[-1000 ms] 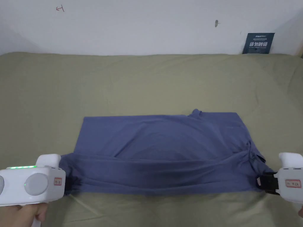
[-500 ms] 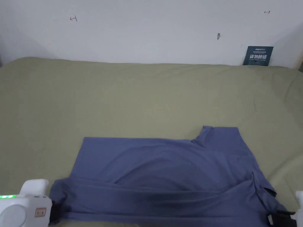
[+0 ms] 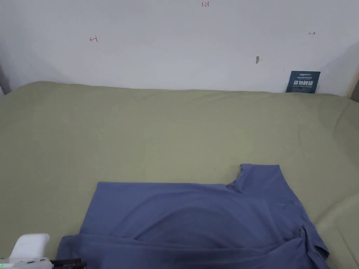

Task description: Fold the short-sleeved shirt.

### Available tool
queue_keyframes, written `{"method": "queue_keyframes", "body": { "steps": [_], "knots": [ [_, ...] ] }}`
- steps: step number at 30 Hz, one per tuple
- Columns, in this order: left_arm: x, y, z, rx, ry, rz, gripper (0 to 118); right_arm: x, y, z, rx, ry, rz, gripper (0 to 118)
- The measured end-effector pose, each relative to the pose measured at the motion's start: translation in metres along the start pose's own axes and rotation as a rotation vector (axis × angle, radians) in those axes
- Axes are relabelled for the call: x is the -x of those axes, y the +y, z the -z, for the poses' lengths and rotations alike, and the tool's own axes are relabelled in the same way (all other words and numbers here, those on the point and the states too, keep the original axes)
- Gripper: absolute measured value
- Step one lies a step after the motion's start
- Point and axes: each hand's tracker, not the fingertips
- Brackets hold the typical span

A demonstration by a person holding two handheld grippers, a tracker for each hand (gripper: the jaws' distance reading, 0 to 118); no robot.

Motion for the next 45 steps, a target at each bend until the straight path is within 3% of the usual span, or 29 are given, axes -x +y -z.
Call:
{"method": "queue_keyframes", "body": {
  "steps": [5,7,8,10,11,17,24,25,29,30,31,38,40,41,43,45],
  "knots": [
    [-0.024,0.031,-0.031,-0.206,0.007,0.009,116,0.024,0.035,-0.024,-0.145,-0.045,-0.040,112],
    [-0.038,0.045,-0.034,-0.284,0.043,0.026,102,0.042,0.042,-0.029,-0.287,-0.079,-0.095,101],
    [-0.043,0.051,-0.034,-0.323,0.034,0.030,86,0.051,0.046,-0.030,-0.353,-0.088,-0.130,86],
    [-0.054,0.061,-0.029,-0.366,0.034,0.020,23,0.065,0.053,-0.029,-0.459,-0.093,-0.164,16],
    [-0.059,0.066,-0.023,-0.394,0.050,0.017,0,0.073,0.053,-0.022,-0.507,-0.107,-0.182,2],
    [-0.064,0.095,0.020,-0.402,0.086,0.007,0,0.084,0.083,0.002,-0.506,-0.091,-0.125,2],
    [-0.044,0.153,0.104,-0.200,0.128,0.057,0,0.075,0.112,0.044,-0.451,-0.101,-0.123,2],
    [-0.043,0.160,0.118,-0.179,0.149,0.078,2,0.073,0.116,0.050,-0.439,-0.107,-0.124,2],
    [-0.031,0.192,0.179,0.018,0.103,0.021,47,0.068,0.124,0.071,-0.391,-0.113,-0.112,2],
    [-0.028,0.196,0.197,0.083,0.097,0.029,100,0.065,0.126,0.077,-0.385,-0.121,-0.112,2],
    [-0.029,0.198,0.209,0.117,0.123,0.043,118,0.061,0.128,0.083,-0.377,-0.128,-0.112,2],
    [-0.024,0.214,0.241,0.173,0.160,0.042,118,0.045,0.137,0.103,-0.294,-0.128,-0.095,2],
    [-0.025,0.217,0.236,0.177,0.141,0.070,105,0.040,0.141,0.107,-0.261,-0.112,-0.073,2],
    [-0.037,0.211,0.221,0.158,0.086,0.069,89,0.038,0.142,0.108,-0.261,-0.123,-0.071,2],
    [-0.042,0.211,0.208,0.137,0.070,0.063,52,0.031,0.146,0.111,-0.237,-0.132,-0.069,2],
    [-0.049,0.207,0.199,0.132,0.061,0.075,4,0.026,0.152,0.114,-0.199,-0.133,-0.049,2]
  ]
}}
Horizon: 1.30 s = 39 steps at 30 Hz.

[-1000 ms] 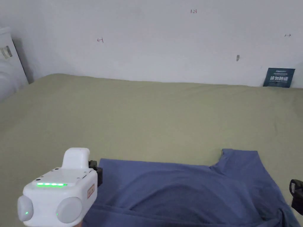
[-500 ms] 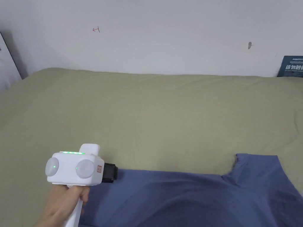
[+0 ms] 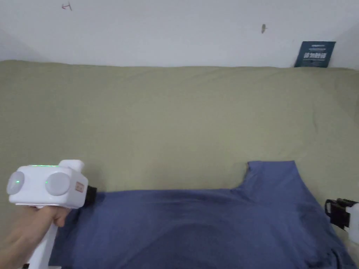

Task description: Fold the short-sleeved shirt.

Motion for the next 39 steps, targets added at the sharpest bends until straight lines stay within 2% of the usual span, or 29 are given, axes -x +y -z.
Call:
{"method": "queue_keyframes", "body": {
  "steps": [1,6,7,8,10,11,12,13,14,15,16,17,18,21,22,23,24,25,27,33,39],
  "knots": [
    [-0.001,-0.001,-0.002,-0.006,-0.049,-0.007,4,-0.002,0.003,0.002,0.013,0.004,0.001,2],
    [-0.005,-0.004,-0.004,-0.002,-0.032,-0.024,4,-0.018,0.028,0.032,0.103,-0.032,-0.054,2],
    [-0.007,-0.005,-0.006,-0.004,-0.030,-0.023,4,-0.021,0.032,0.038,0.136,-0.006,-0.047,2],
    [-0.006,-0.005,-0.004,-0.004,-0.029,-0.023,4,-0.025,0.037,0.048,0.179,0.019,-0.031,11],
    [-0.009,-0.007,-0.005,-0.007,-0.027,-0.022,4,-0.027,0.045,0.067,0.252,0.038,-0.030,102],
    [-0.009,-0.007,-0.004,-0.006,-0.027,-0.022,4,-0.029,0.048,0.079,0.307,0.047,-0.033,118],
    [-0.008,-0.007,-0.003,-0.006,-0.027,-0.021,4,-0.030,0.048,0.092,0.357,0.050,-0.032,117],
    [-0.009,-0.007,-0.003,-0.006,-0.027,-0.024,4,-0.031,0.052,0.090,0.294,0.025,-0.038,114],
    [-0.009,-0.008,-0.003,-0.006,-0.029,-0.029,4,-0.020,0.045,0.085,0.335,0.016,-0.047,111],
    [-0.009,-0.008,-0.002,-0.005,-0.031,-0.032,4,-0.016,0.045,0.087,0.359,-0.023,-0.065,98],
    [-0.008,-0.007,0.000,-0.005,-0.030,-0.027,4,-0.013,0.043,0.088,0.371,-0.015,-0.080,94],
    [-0.009,-0.007,0.000,-0.003,-0.028,-0.023,4,-0.011,0.040,0.088,0.379,-0.005,-0.079,94],
    [-0.010,-0.008,-0.001,-0.004,-0.026,-0.023,4,-0.029,0.043,0.125,0.405,0.003,-0.085,94],
    [-0.009,-0.007,0.001,-0.004,-0.021,-0.017,4,-0.026,0.042,0.121,0.381,-0.010,-0.098,90],
    [-0.009,-0.007,0.000,-0.005,-0.021,-0.016,4,-0.019,0.042,0.109,0.372,-0.017,-0.106,82],
    [-0.009,-0.008,-0.001,-0.009,-0.022,-0.022,4,-0.017,0.044,0.101,0.343,-0.022,-0.135,67],
    [-0.007,-0.007,-0.001,-0.007,-0.025,-0.026,4,-0.016,0.045,0.093,0.316,0.001,-0.136,23],
    [-0.006,-0.008,-0.003,-0.006,-0.029,-0.026,4,-0.014,0.046,0.088,0.311,0.020,-0.132,2],
    [-0.005,-0.011,-0.012,-0.010,-0.035,-0.013,4,-0.016,0.047,0.081,0.297,0.046,-0.076,2],
    [0.017,-0.019,-0.049,-0.066,-0.137,-0.066,4,-0.021,0.052,0.034,0.239,0.104,-0.064,2],
    [0.031,-0.047,-0.105,-0.129,-0.131,-0.059,4,-0.028,0.044,-0.038,0.151,0.148,-0.033,2]
  ]
}}
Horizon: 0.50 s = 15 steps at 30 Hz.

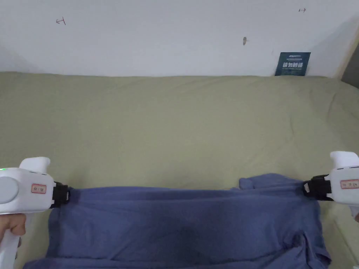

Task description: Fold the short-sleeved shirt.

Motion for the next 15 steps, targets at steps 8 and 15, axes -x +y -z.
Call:
{"method": "queue_keyframes", "body": {
  "steps": [8,15],
  "knots": [
    [0.005,-0.075,-0.075,-0.085,-0.013,0.052,4,0.009,-0.070,-0.079,-0.069,0.034,-0.020,2],
    [0.015,-0.161,-0.101,-0.148,-0.001,0.094,4,0.008,-0.150,-0.106,-0.071,0.021,-0.029,2]
  ]
}}
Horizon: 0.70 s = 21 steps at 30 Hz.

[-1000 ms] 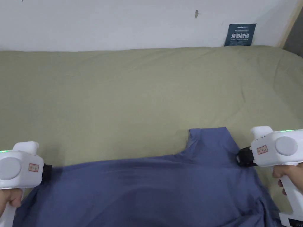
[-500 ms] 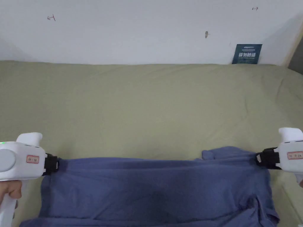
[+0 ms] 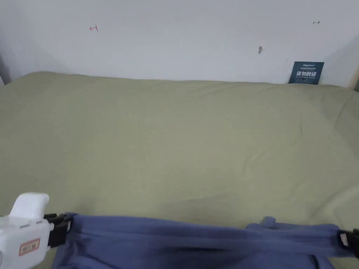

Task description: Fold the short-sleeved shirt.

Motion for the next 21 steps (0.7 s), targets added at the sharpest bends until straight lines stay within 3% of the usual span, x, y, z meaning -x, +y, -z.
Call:
{"method": "queue_keyframes", "body": {
  "steps": [8,10,11,12,13,14,16,18,21],
  "knots": [
    [-0.005,-0.055,0.018,0.095,0.018,0.015,4,-0.020,-0.053,0.025,0.071,-0.022,0.021,2],
    [-0.003,-0.059,0.024,0.119,0.025,-0.004,10,-0.024,-0.056,0.030,0.082,-0.015,0.032,3],
    [-0.002,-0.061,0.025,0.119,0.021,-0.005,29,-0.024,-0.058,0.032,0.075,-0.027,0.037,15],
    [-0.002,-0.060,0.024,0.122,0.030,-0.010,81,-0.022,-0.058,0.030,0.076,-0.025,0.044,64],
    [-0.002,-0.059,0.024,0.127,0.052,-0.013,112,-0.023,-0.057,0.030,0.084,-0.027,0.058,105],
    [0.000,-0.058,0.023,0.130,0.050,-0.020,118,-0.023,-0.056,0.030,0.093,-0.030,0.069,118],
    [0.002,-0.051,0.009,0.076,0.038,-0.073,118,-0.020,-0.051,0.014,0.001,-0.068,0.059,109],
    [-0.003,-0.039,-0.007,0.027,0.051,-0.105,118,-0.012,-0.039,0.005,0.011,-0.054,0.062,110],
    [-0.025,-0.008,-0.039,-0.148,0.056,-0.083,118,0.026,-0.015,-0.026,-0.145,-0.066,0.015,111]
  ]
}}
